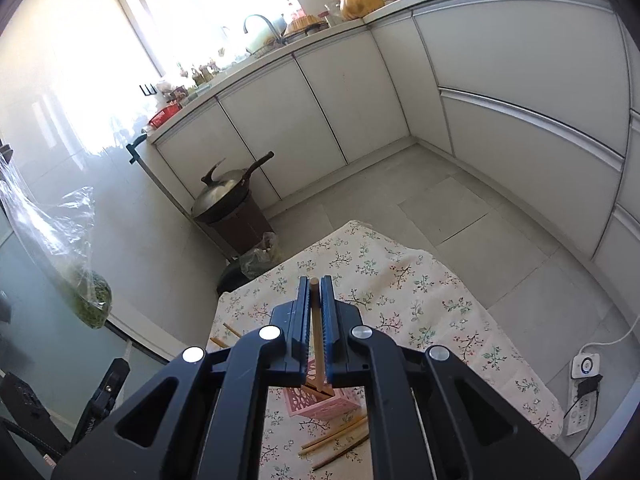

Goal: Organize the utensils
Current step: 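Open the right tool to drop its chopstick into the pink cup, then lower the left tool onto the black-tipped chopstick and grasp it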

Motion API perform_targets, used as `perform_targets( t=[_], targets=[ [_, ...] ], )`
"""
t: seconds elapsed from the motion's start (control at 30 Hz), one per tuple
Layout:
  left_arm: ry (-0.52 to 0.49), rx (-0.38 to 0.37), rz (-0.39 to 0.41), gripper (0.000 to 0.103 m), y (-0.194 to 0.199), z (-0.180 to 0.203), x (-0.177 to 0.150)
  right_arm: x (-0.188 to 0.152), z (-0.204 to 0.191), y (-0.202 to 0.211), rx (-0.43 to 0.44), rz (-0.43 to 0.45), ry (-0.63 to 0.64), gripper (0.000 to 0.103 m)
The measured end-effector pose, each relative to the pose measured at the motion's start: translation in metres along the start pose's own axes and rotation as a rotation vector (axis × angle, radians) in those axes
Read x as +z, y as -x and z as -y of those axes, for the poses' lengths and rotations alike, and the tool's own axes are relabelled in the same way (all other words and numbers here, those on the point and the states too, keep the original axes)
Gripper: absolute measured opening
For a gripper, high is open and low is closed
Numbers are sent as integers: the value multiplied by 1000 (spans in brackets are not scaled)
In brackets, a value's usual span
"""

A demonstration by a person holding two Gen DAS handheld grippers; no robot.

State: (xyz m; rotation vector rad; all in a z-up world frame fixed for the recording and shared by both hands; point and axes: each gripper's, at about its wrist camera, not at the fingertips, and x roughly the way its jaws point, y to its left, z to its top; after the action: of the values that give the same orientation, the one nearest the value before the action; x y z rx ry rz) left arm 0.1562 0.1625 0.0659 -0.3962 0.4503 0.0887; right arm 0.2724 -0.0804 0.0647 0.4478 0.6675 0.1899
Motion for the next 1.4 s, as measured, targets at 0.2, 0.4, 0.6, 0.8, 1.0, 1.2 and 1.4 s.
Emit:
perform_targets(
  t=[0.2, 0.4, 0.6, 0.8, 1.0, 1.2, 1.4],
  targets=[
    [-42, -20, -19, 51, -6, 11, -6, -12, -8, -27, 20, -43, -8, 14],
    [-143, 1, 12, 58, 2, 33, -14, -27, -10, -10, 18, -21, 45, 30],
    [-223, 24, 25, 70, 7, 51, -28, -50, -7, 12, -25, 14, 111, 39],
    [-274, 35, 20, 77, 14, 59, -44, -74, 5, 24, -68, 17, 145, 40],
    [-312, 48, -12, 84, 15, 63, -62, -93, 16, 33, -93, 27, 157, 56],
    [-338, 62, -35, 92, 17, 64, -76, -109, 35, 43, -128, 29, 119, 68],
    [-372, 71, -65, 96, 14, 67, -89, -121, 56, 47, -168, 26, 63, 86]
  ],
)
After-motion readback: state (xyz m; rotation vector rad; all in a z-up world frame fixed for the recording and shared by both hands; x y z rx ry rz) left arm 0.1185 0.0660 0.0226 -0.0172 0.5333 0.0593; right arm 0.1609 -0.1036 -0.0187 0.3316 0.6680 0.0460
